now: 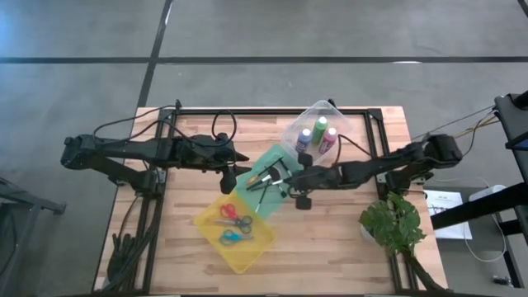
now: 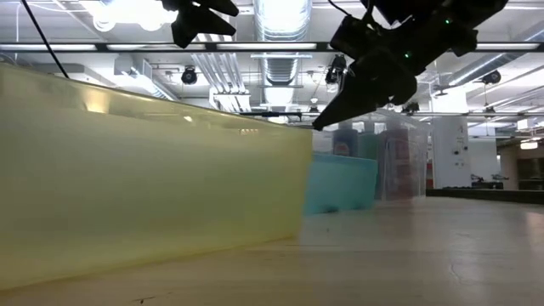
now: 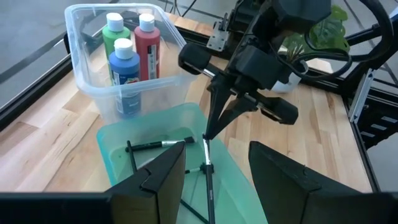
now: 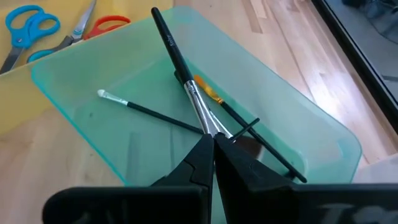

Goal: Pick & Place Paint Supplies
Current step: Put the black eyeshadow brush into the green bin, then adjust the bins

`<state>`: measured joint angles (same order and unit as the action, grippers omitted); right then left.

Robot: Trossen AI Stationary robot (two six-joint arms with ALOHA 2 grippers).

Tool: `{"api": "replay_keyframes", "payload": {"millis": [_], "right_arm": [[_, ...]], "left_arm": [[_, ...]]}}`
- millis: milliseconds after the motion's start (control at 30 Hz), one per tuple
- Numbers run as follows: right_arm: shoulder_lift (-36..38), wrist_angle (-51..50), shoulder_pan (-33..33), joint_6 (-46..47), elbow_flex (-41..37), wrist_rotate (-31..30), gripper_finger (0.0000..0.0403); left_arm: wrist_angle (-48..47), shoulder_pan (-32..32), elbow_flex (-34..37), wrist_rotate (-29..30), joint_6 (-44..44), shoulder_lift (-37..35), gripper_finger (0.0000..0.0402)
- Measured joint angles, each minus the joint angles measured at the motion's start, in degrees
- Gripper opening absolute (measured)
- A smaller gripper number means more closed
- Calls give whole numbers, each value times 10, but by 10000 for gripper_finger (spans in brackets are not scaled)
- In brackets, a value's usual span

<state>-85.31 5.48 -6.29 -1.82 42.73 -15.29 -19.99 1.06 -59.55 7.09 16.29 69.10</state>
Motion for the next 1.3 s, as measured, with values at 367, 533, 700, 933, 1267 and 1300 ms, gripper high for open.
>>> {"api": "replay_keyframes", "payload": {"millis": [367,533,700,933,1267,1300], "right_arm": [[31,-9,-1,15,1,15,9],[30,-10,-1,35,0,21,36],[31,-10,-1,40,-1,20,106],[95,-42,-1,124,-1,-6,156],[248,-156,14,226,6,-161,33],[255,-184,17,236,10,-165,22]], "left_arm": [[-1,0,0,0,-7,0,185],[-1,0,0,0,-13,0,185],[-1,0,0,0,-13,0,185],[-2,-1,0,23,2,0,185],[22,-79,-7,19,5,53,118],[34,-94,-10,2,4,65,99]]}}
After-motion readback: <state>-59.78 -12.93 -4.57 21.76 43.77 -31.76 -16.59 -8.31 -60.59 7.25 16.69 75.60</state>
